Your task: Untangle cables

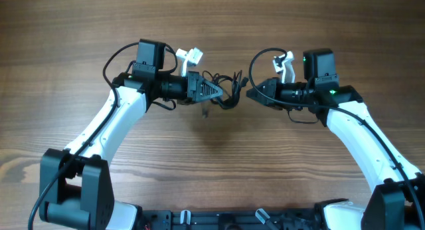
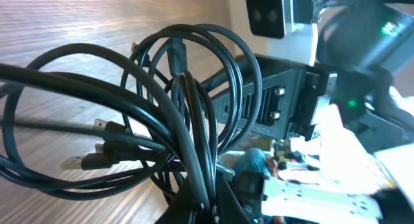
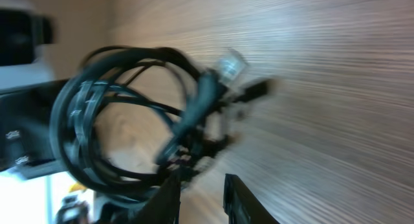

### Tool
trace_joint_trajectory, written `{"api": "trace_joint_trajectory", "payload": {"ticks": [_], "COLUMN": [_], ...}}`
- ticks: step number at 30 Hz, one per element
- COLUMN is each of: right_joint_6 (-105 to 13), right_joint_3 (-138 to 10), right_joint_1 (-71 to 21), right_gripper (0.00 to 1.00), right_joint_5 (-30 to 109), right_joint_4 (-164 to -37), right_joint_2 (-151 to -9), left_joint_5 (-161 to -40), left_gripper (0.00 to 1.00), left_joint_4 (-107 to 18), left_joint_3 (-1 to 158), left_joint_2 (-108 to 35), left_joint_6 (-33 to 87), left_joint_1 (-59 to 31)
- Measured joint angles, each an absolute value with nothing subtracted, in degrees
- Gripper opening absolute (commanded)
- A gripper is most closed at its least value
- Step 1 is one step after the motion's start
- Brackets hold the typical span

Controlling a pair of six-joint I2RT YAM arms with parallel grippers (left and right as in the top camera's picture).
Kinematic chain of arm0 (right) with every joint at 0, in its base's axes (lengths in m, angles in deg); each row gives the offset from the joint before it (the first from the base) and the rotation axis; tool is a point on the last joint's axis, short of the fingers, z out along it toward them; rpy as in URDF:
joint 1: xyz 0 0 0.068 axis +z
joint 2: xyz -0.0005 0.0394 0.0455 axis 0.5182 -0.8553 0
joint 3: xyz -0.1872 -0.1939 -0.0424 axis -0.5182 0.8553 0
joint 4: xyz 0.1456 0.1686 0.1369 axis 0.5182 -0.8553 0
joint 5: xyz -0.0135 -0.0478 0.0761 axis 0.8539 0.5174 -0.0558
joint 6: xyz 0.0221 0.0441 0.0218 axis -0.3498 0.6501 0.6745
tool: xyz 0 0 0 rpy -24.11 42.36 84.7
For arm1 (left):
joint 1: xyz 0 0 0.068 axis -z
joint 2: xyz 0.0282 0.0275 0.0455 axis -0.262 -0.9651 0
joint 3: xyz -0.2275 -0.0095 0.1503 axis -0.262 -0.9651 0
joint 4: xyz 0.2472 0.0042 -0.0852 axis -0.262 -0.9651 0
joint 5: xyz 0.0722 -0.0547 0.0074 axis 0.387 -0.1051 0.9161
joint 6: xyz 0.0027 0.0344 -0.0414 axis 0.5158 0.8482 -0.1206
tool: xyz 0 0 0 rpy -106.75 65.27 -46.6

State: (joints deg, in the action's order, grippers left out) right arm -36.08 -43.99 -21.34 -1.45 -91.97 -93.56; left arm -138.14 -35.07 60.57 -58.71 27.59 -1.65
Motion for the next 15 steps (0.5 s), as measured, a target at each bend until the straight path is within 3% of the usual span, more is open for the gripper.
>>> {"api": "trace_joint_trajectory", "payload": {"ticks": [6, 15], "right_joint_6": [-36.1, -36.1], "right_joint_3": [-44.0, -44.0], "right_joint_1": [-21.3, -21.3], "right_gripper": [0.37, 0.36], "right_joint_5": [-12.2, -15.2], "right_joint_4": [-87.7, -87.3], "right_joint_2": [-93.6, -93.6], "left_joint_5": [-140.9, -141.1], "left_gripper": [0.04, 0.04], "left_joint_4": [-35.0, -32.7], "left_joint_3": [60.6, 60.6], "left_joint_2": [-58.7, -58.7], "left_joint_6": [27.8, 27.8], "left_joint_1": [-1.6, 2.5]}}
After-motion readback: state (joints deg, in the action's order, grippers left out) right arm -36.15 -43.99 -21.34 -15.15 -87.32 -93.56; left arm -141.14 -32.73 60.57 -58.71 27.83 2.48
